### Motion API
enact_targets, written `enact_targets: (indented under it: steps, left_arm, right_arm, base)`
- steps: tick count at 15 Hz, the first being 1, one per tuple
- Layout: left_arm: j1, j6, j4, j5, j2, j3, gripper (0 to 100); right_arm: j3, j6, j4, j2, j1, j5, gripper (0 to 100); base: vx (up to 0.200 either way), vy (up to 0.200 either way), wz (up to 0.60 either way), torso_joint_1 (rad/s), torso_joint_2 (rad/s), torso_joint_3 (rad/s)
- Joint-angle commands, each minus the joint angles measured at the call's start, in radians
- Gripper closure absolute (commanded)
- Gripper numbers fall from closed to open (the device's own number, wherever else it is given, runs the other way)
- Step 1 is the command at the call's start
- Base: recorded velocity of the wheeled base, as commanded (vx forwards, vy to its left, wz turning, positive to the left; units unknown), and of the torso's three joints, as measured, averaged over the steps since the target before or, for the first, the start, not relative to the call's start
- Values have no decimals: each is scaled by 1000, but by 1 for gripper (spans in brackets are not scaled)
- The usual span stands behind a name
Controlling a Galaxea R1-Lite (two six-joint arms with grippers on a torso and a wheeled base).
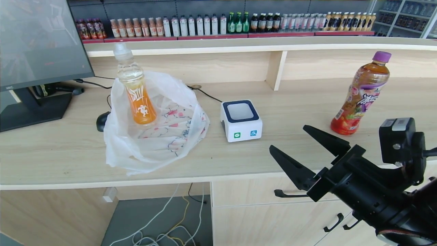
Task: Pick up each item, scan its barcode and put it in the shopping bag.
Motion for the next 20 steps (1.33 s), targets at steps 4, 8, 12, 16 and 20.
enact_targets:
  steps: [4, 8, 12, 16, 20]
  left_arm:
    - [0, -3, 1, 0, 0, 0, 0]
    - [0, -4, 1, 0, 0, 0, 0]
    - [0, -4, 1, 0, 0, 0, 0]
    - [0, -4, 1, 0, 0, 0, 0]
    - [0, -4, 1, 0, 0, 0, 0]
  right_arm:
    - [15, 0, -3, -9, 0, 0, 0]
    - [45, 0, -5, -40, -9, 1, 0]
    - [58, 2, -5, -58, -10, 1, 0]
    - [59, 2, -5, -64, -10, 3, 0]
    - [61, 2, -5, -75, -10, 3, 0]
  base:
    - [0, 0, 0, 0, 0, 0]
    - [0, -100, 0, 0, 2, 2]
    - [0, -200, 0, 7, 2, 1]
    - [0, -200, 0, 0, 5, 1]
    - [0, -200, 0, 1, 4, 1]
